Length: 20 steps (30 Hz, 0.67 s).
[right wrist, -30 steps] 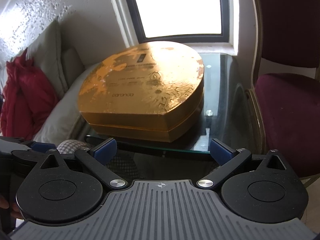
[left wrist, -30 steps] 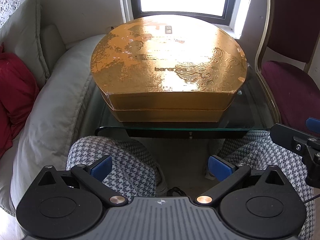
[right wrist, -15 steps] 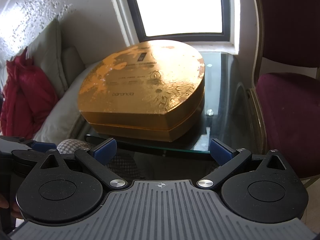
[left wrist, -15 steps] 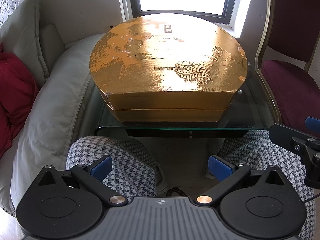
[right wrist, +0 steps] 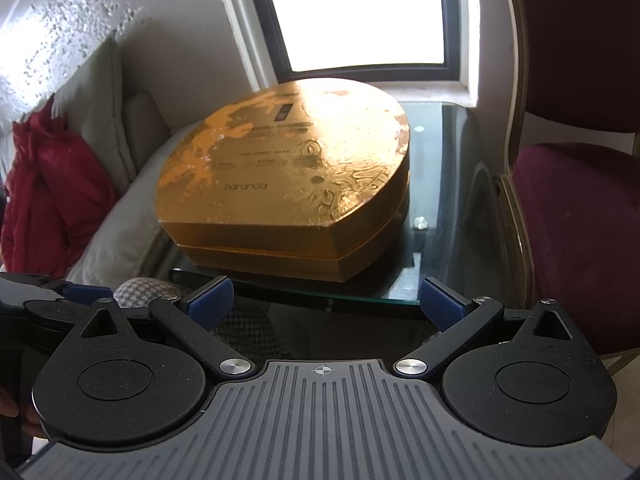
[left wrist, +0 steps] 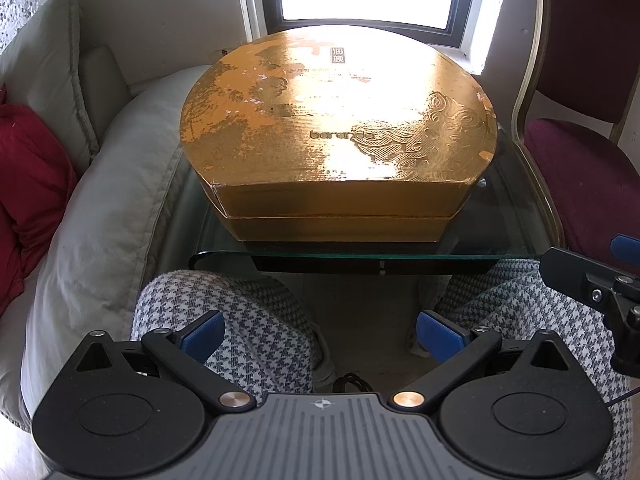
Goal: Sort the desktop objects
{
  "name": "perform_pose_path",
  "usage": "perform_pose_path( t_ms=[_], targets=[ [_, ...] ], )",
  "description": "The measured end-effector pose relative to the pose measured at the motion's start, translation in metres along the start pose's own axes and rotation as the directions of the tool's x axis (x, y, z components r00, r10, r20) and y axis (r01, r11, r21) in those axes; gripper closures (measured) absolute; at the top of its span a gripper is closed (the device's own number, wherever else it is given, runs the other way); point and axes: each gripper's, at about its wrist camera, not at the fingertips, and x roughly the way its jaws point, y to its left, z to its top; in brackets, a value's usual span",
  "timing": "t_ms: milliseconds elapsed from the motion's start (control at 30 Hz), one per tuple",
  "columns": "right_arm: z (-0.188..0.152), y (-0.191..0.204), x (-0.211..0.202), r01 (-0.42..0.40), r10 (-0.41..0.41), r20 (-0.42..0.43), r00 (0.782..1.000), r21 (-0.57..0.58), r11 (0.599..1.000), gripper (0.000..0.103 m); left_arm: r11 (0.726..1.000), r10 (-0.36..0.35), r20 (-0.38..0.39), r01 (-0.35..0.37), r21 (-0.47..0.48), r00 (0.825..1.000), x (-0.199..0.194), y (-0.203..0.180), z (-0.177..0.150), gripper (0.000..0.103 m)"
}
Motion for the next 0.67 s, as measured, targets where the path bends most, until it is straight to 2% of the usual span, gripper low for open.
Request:
perform_pose_path(
  t_ms=[533, 667],
  targets=[
    [0.003, -0.006, 0.008, -0.014, 0.014, 0.0, 1.0, 0.004, 1.0, 0.001, 1.0, -0.004, 0.006, 0.004, -0.004, 1.0, 0.005, -0.001, 0.006, 0.0],
    [0.009, -0.009, 0.015, -0.028, 0.028, 0.009, 1.0, 0.011, 1.0, 0.001, 0.999, -0.049, 0.033, 0.049, -0.01, 0.998, 0.007, 0.0, 0.013, 0.0]
  ],
)
